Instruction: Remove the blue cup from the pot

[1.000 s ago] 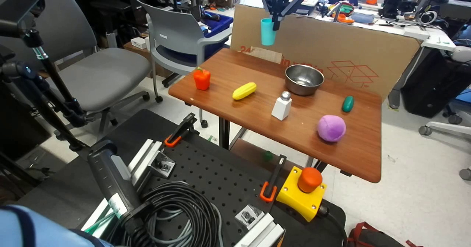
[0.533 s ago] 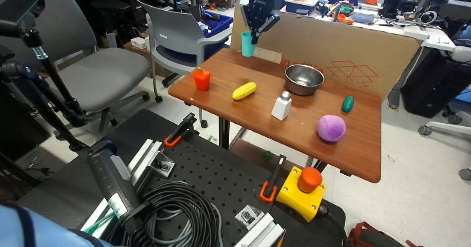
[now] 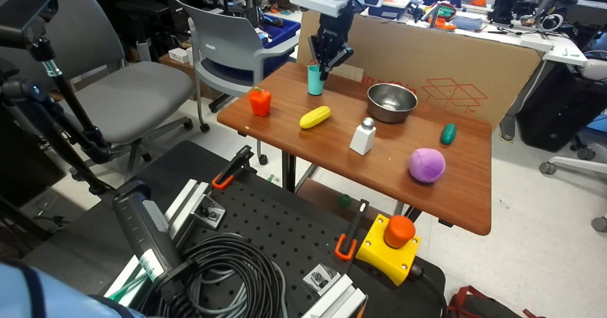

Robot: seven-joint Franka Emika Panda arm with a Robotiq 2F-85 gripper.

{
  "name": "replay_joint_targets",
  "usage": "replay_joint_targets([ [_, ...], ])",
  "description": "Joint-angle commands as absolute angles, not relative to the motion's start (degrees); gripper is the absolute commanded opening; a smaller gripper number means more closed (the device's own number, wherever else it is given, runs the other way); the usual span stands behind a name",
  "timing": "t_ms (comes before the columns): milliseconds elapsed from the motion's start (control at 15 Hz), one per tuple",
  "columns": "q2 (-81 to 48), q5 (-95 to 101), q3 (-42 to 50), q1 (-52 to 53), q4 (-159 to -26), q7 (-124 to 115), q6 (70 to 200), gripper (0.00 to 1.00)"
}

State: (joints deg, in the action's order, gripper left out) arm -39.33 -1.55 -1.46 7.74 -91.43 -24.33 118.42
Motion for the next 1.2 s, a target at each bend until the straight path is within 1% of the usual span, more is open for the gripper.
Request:
replay_joint_targets([
  [0, -40.8, -1.7, -0.2, 9.2, -89.2, -25.9, 119.2, 0.01],
  [67, -40.7, -1.7, -0.1, 9.3, -89.4, -26.2, 119.3, 0.29],
  [133, -40.5, -1.8, -0.1, 9.4, -89.6, -26.3, 119.3, 0.3],
  [400, -37.2, -2.3, -0.7, 9.2, -93.5, -25.0, 120.4, 0.58],
  [600, -31.4, -1.8, -0.9, 9.2, -100.3, -23.6, 123.2, 0.81],
  [733, -27.0, -1.2, -0.7, 9.4, -105.3, -23.5, 124.2, 0.94],
  [800, -24.3, -1.3, -0.6, 9.4, -108.2, -24.2, 124.5, 0.99],
  [1000, -15.7, -1.2, 0.0, 8.8, -116.2, -26.5, 124.1, 1.0],
  [1067, -23.0, -1.4, -0.7, 8.7, -108.2, -25.2, 121.8, 1.0],
  [1133, -20.4, -1.3, -0.6, 8.5, -110.7, -25.5, 121.9, 1.0],
])
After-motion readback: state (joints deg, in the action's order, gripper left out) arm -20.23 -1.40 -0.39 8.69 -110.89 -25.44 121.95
